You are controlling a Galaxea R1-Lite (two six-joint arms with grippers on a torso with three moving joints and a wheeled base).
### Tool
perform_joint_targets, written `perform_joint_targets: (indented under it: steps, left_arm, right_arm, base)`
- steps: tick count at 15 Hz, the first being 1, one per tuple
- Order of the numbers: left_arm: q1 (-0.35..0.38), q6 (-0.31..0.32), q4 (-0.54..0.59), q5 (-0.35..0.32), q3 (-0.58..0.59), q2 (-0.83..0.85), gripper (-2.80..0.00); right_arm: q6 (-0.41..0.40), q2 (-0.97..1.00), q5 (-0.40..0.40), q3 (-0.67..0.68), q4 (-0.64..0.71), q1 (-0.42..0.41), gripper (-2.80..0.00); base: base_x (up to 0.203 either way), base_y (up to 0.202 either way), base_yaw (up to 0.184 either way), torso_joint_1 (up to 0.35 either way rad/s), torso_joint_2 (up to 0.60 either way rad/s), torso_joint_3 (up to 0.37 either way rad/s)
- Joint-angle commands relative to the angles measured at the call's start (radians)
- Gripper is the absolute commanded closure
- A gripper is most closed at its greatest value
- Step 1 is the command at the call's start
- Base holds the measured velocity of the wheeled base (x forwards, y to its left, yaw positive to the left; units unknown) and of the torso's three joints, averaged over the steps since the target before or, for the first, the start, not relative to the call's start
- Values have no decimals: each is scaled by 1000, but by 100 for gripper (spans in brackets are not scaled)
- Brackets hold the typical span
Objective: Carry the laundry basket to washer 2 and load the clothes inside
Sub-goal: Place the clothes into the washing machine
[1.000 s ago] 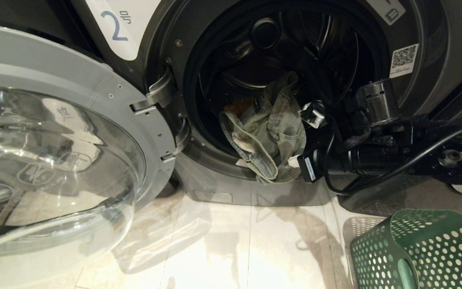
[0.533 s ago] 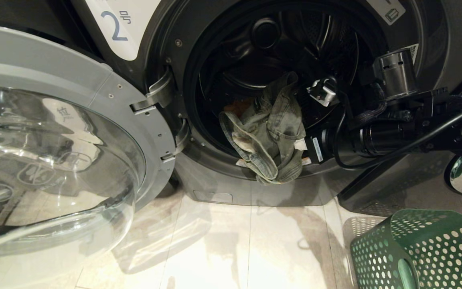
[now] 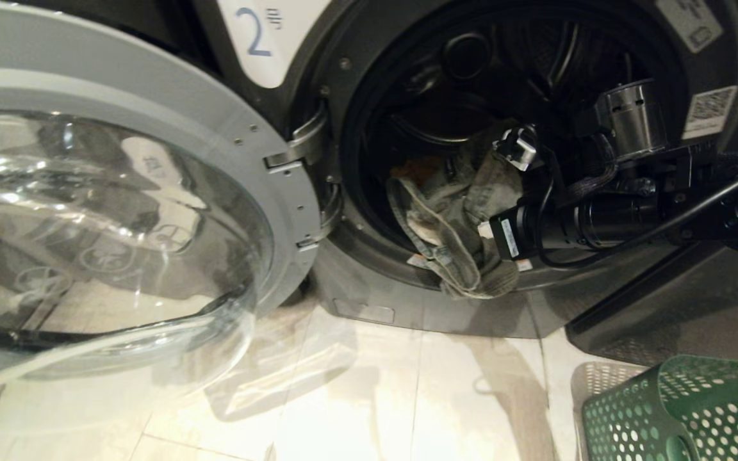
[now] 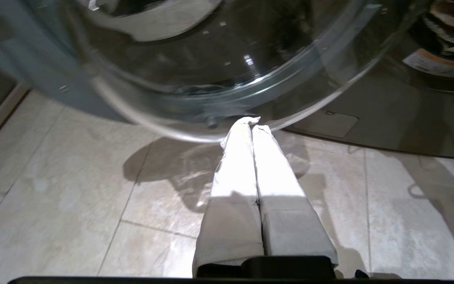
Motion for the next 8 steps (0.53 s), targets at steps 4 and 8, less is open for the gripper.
perform_joint_targets:
  steps: [4, 8]
  left_arm:
    - [1, 0, -1, 0, 40, 0, 0]
    - [1, 0, 0, 0, 40, 0, 0]
  right_arm:
    - [1, 9, -59, 17, -46, -24, 0]
    - [-1, 26, -210, 29, -70, -77, 0]
  base:
    - [2, -5, 143, 0, 2, 1]
    - [0, 0, 0, 0, 0, 0]
